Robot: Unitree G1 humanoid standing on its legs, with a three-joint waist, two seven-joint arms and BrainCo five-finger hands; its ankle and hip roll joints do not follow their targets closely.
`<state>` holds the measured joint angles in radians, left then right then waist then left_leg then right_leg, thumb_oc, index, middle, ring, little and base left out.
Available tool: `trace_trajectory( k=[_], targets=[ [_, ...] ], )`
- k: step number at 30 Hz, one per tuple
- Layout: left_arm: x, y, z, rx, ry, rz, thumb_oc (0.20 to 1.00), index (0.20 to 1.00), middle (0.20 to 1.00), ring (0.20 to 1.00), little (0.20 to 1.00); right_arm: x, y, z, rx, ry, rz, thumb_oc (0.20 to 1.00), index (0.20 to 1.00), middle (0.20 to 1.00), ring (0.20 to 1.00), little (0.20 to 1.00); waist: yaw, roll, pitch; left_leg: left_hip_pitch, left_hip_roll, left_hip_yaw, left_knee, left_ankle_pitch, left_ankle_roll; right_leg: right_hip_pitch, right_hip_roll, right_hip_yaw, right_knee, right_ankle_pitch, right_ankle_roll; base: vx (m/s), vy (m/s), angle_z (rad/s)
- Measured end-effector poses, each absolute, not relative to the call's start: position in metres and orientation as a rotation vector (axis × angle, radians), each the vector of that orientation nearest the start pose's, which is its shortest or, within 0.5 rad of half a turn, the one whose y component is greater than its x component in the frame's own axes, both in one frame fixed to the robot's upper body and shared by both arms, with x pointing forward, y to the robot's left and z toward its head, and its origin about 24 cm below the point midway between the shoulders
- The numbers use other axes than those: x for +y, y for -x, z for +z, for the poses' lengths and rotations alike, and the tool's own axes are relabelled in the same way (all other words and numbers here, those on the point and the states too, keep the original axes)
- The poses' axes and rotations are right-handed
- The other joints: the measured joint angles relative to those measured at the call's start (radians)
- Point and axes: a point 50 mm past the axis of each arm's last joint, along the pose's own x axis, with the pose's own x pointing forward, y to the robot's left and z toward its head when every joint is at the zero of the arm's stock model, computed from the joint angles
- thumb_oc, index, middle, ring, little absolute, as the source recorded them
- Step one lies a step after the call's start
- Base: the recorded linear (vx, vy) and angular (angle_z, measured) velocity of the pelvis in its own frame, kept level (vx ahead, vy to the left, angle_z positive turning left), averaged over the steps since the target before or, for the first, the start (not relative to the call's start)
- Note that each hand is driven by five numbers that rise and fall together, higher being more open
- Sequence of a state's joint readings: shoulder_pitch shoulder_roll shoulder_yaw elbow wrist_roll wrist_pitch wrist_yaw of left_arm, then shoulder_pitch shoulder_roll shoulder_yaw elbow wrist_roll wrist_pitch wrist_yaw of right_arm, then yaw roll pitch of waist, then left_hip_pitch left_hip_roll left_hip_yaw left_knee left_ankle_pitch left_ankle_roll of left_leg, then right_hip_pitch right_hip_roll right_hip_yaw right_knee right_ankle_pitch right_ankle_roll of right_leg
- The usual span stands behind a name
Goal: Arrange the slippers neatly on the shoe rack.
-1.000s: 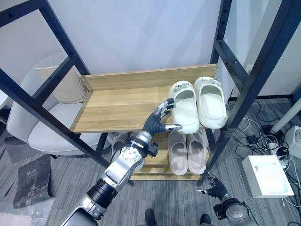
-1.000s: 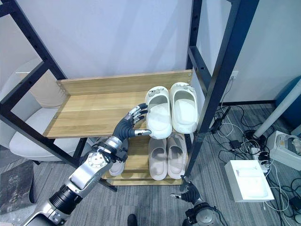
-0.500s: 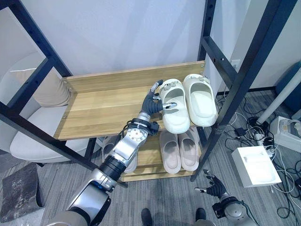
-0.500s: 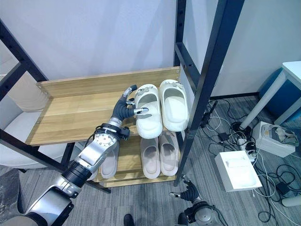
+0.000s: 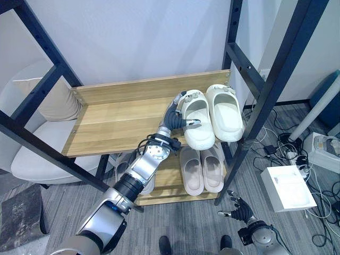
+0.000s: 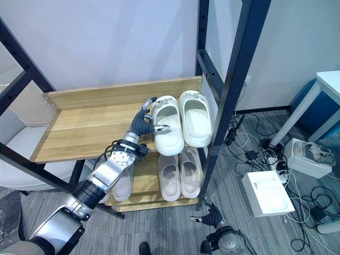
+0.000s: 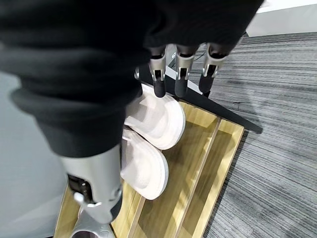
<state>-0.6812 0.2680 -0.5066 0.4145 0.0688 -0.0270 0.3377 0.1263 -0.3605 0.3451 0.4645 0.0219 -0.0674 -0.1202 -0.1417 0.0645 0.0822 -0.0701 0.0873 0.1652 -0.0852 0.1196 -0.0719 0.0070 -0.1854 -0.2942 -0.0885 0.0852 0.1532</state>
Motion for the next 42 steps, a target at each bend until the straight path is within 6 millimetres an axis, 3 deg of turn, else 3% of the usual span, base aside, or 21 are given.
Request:
trace_trajectory(
  k=[6,11,20,23,26,30,38,41,42],
  targets=[
    [0.090,-0.369,0.134,-0.333,-0.720,-0.047,1.000,1.000,1.000,1.000,1.000,-0.192,-0.177,-0.081,0.539,0.410,0.138,1.000,1.000,1.000,1.000,1.000,-0.021,-0.010,-0.004,0.001,0.001,0.016,0.004,0.000,0.003,-0.013,0.000,0.023,0.000,0.009,-0.010,0.01,-0.004,-0.11],
    [0.096,-0.374,0.138,-0.352,-0.824,0.004,1.000,1.000,1.000,1.000,1.000,-0.198,-0.174,-0.081,0.544,0.427,0.136,1.000,1.000,1.000,1.000,1.000,-0.035,-0.010,-0.003,0.002,0.004,0.038,0.004,-0.001,0.002,-0.021,0.001,0.037,0.000,0.012,-0.012,0.01,-0.005,-0.08],
    [0.101,-0.377,0.143,-0.354,-0.844,0.038,1.000,1.000,1.000,1.000,1.000,-0.201,-0.174,-0.081,0.543,0.435,0.135,1.000,1.000,1.000,1.000,1.000,-0.042,-0.010,-0.003,0.000,0.006,0.043,-0.002,-0.008,-0.002,-0.031,0.003,0.049,0.000,0.011,-0.005,0.00,-0.003,-0.04],
    [0.094,-0.372,0.155,-0.414,-0.810,0.025,1.000,1.000,1.000,1.000,1.000,-0.200,-0.175,-0.081,0.541,0.433,0.136,1.000,1.000,1.000,1.000,1.000,-0.034,-0.010,-0.003,-0.003,0.005,0.040,0.000,-0.004,0.002,-0.025,0.003,0.047,0.001,0.017,-0.013,0.00,0.000,0.00],
    [0.081,-0.352,0.173,-0.547,-0.702,-0.022,1.000,1.000,1.000,1.000,1.000,-0.200,-0.172,-0.082,0.548,0.429,0.135,1.000,1.000,1.000,1.000,1.000,-0.033,-0.011,-0.003,-0.003,0.005,0.034,0.005,-0.002,0.003,-0.021,0.004,0.041,0.006,0.021,-0.017,0.00,-0.001,0.05],
    [0.066,-0.332,0.177,-0.630,-0.665,-0.148,1.000,1.000,1.000,1.000,1.000,-0.198,-0.177,-0.080,0.538,0.407,0.129,1.000,1.000,1.000,1.000,1.000,-0.013,-0.011,-0.002,0.002,0.005,0.015,0.005,-0.001,0.002,-0.005,0.005,0.017,0.005,0.017,-0.015,-0.02,0.001,0.12],
    [0.067,-0.333,0.173,-0.611,-0.702,-0.195,1.000,1.000,1.000,1.000,1.000,-0.197,-0.178,-0.080,0.537,0.389,0.127,1.000,1.000,1.000,1.000,1.000,0.008,-0.010,-0.002,0.002,0.005,0.005,0.004,0.000,0.001,0.004,0.004,0.004,0.000,0.003,-0.004,-0.01,0.006,0.05],
    [0.071,-0.326,0.176,-0.636,-0.687,-0.195,1.000,1.000,1.000,1.000,1.000,-0.197,-0.177,-0.080,0.542,0.388,0.127,1.000,1.000,1.000,1.000,1.000,0.010,-0.010,-0.001,0.002,0.005,-0.002,0.004,0.002,0.001,0.007,0.005,-0.003,0.000,0.003,-0.004,-0.03,0.004,0.06],
    [0.076,-0.314,0.182,-0.679,-0.641,-0.194,1.000,1.000,1.000,1.000,1.000,-0.197,-0.176,-0.081,0.544,0.385,0.133,1.000,1.000,1.000,1.000,1.000,0.014,-0.010,0.000,0.000,0.005,-0.009,0.004,0.004,0.000,0.008,0.005,-0.008,0.000,0.008,-0.011,-0.02,0.002,0.07]
  ],
)
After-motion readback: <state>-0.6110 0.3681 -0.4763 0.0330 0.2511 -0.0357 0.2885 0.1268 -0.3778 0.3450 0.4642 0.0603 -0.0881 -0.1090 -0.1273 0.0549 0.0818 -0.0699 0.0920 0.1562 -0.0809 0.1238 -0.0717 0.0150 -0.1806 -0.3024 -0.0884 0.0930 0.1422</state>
